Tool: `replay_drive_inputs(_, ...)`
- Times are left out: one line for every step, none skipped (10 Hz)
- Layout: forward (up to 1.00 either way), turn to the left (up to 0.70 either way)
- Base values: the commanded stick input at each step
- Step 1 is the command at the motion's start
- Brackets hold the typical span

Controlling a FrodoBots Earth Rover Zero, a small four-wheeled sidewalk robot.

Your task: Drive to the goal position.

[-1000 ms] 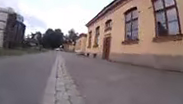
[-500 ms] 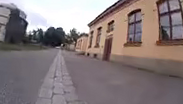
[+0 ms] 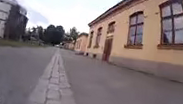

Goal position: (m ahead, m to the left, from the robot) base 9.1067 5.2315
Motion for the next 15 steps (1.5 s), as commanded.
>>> replay_drive_inputs(0.45,0.00)
replay_drive_inputs(0.45,0.00)
replay_drive_inputs(0.45,0.00)
replay_drive_inputs(0.45,0.00)
replay_drive_inputs(0.45,0.00)
replay_drive_inputs(0.45,0.00)
replay_drive_inputs(0.45,0.00)
replay_drive_inputs(0.45,0.00)
replay_drive_inputs(0.45,0.00)
replay_drive_inputs(0.45,0.00)
replay_drive_inputs(0.45,0.00)
replay_drive_inputs(0.45,0.00)
replay_drive_inputs(0.45,0.00)
replay_drive_inputs(0.45,0.00)
replay_drive_inputs(0.45,0.00)
